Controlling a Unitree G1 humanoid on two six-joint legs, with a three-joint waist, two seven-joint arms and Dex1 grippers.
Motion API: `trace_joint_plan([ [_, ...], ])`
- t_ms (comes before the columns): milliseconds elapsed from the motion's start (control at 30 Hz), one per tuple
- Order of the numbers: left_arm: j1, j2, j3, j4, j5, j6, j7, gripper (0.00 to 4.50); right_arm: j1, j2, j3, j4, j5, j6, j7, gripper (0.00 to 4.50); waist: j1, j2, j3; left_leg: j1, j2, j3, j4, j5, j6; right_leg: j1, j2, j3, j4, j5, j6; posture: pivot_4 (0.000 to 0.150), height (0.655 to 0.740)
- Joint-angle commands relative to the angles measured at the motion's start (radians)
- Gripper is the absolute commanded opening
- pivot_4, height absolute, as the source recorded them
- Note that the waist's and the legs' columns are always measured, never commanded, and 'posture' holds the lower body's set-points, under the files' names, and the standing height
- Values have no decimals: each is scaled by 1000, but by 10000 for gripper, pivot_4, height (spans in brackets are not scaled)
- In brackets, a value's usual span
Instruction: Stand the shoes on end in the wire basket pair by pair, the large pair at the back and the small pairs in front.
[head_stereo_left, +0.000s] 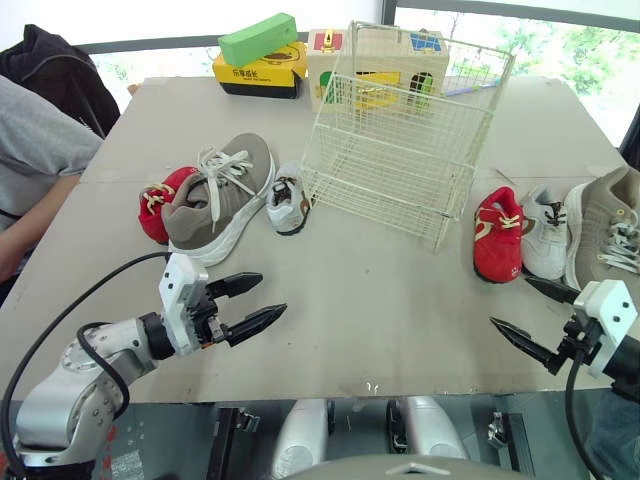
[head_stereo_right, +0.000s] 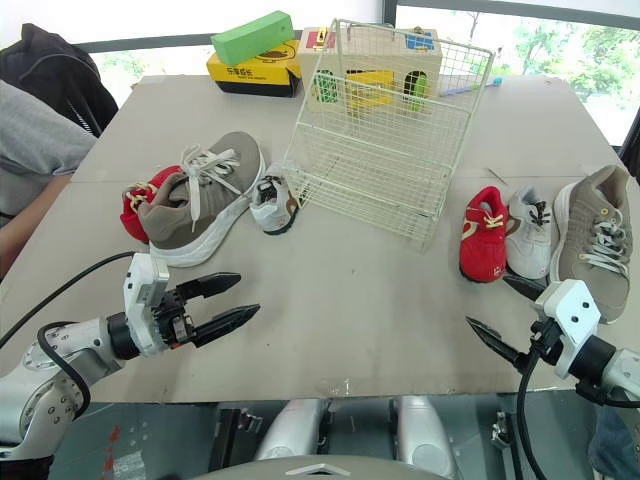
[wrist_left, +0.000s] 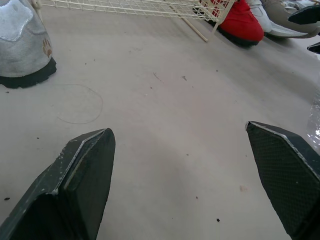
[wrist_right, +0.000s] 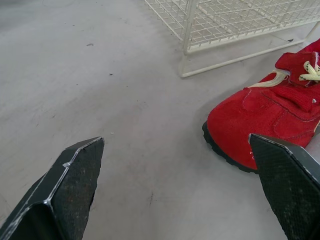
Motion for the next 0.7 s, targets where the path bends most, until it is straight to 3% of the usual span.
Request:
trace_joint_plan([
  [33,-21,-44,-9,-92,-31,-4,48,45000,-93,25,37,-41,26,16,-55,44879,0,0,0,0,0,0,0,0,0,0,0,0,0,0,0,1500,7400],
  [200,-108,-120,-36,-183,-54,5,155,45000,-413,30,100,-132,171,236,-224,44879,-4,2,1,0,1,4,3,1,-2,-1,2,6,0,7,2,1500,7400],
  [267,-111,-121,-17,-213,-136,20,132,45000,-536,-25,121,-174,242,376,-283,44879,1,2,0,1,1,4,3,2,-2,0,3,5,0,7,2,1500,7400],
  [367,-92,-107,-27,-266,-131,-20,83,45000,-809,-132,263,-153,278,623,-316,44879,-7,5,2,-2,1,8,4,2,-2,-4,2,6,0,8,2,1500,7400],
  [467,-70,-106,-35,-295,-107,-51,68,45000,-1015,-135,402,-65,271,784,-338,44879,-7,2,0,-1,1,11,3,2,-2,-3,3,10,-1,8,2,1500,7400],
  [567,-52,-110,-43,-326,-105,-51,88,45000,-1125,-106,480,22,236,865,-360,44879,3,2,0,-2,1,11,3,2,-2,-4,3,7,-1,8,2,1500,7400],
  [700,1,-122,-50,-378,-93,-58,120,45000,-1263,-55,628,219,101,852,-368,44879,-5,2,1,-3,1,13,3,1,-1,-4,1,9,-1,8,2,1500,7400],
])
